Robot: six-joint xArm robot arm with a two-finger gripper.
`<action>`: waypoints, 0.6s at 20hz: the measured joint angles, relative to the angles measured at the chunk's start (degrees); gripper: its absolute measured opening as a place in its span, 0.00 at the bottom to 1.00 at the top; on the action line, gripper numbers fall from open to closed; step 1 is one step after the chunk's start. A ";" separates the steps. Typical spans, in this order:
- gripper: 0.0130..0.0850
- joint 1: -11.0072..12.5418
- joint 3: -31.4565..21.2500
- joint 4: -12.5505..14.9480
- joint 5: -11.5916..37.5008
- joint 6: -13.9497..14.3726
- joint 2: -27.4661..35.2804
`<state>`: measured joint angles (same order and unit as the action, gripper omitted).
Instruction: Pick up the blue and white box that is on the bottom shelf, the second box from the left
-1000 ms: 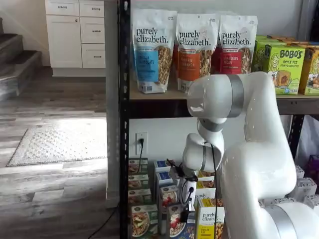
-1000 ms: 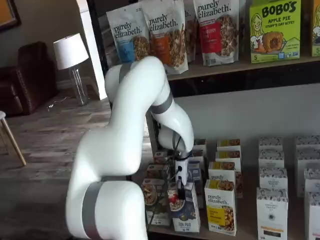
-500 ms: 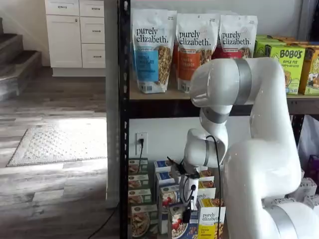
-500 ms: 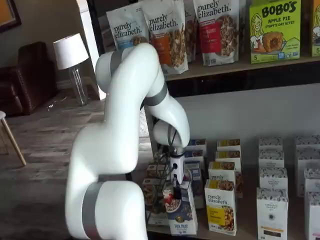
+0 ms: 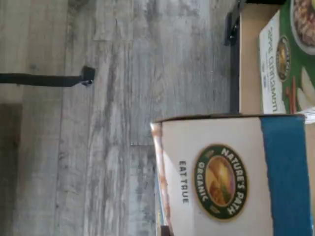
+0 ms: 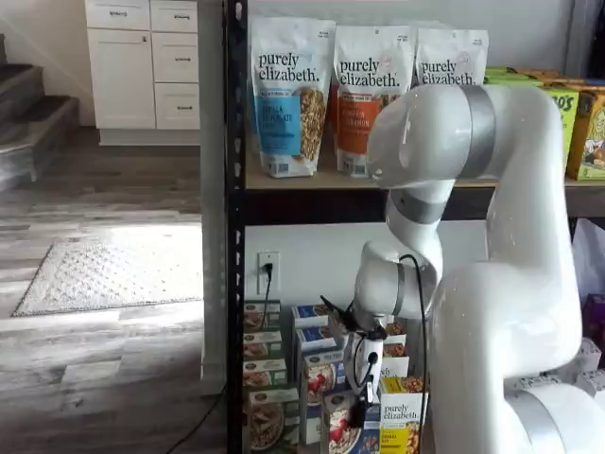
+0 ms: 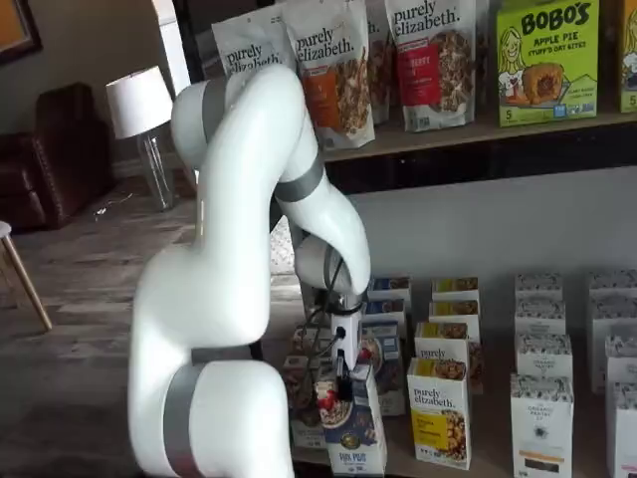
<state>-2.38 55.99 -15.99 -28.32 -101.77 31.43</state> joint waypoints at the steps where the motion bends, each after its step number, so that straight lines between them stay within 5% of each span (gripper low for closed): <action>1: 0.50 -0.30 -1.63 -0.23 0.62 0.02 -1.28; 12: 0.50 -2.92 -13.09 -5.26 1.00 -1.68 -14.13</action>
<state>-5.30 42.90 -21.25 -27.32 -103.45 17.30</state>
